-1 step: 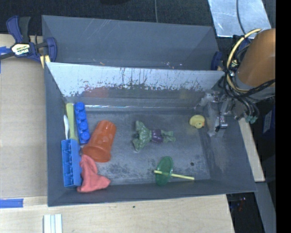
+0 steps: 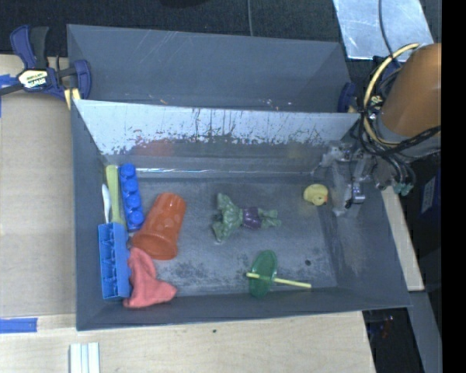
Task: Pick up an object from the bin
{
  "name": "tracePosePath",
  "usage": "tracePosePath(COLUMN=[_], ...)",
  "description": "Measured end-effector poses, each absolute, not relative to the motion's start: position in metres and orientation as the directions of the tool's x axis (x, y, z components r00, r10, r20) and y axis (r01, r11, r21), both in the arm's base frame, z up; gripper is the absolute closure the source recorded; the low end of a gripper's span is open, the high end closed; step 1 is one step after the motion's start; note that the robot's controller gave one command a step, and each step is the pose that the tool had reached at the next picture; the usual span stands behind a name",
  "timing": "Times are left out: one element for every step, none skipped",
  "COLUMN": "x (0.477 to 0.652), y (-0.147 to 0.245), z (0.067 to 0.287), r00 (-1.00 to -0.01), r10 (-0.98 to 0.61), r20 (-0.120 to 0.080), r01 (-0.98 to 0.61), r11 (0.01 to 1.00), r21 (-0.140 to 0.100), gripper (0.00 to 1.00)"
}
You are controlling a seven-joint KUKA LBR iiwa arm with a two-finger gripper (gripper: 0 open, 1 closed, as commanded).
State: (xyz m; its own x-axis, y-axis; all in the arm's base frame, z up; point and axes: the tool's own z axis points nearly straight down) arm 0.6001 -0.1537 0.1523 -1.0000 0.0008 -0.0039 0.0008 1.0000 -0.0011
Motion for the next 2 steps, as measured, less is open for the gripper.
tracePosePath(x=[0.589,0.563], y=[-0.101,-0.077], z=[0.118,0.099], r00=[-1.0,-1.0], r10=[-0.009,0.017], r20=[-0.006,-0.011], r01=[-0.009,0.017], r11=[1.0,1.0], r21=[-0.002,-0.003], gripper=[0.0,0.0])
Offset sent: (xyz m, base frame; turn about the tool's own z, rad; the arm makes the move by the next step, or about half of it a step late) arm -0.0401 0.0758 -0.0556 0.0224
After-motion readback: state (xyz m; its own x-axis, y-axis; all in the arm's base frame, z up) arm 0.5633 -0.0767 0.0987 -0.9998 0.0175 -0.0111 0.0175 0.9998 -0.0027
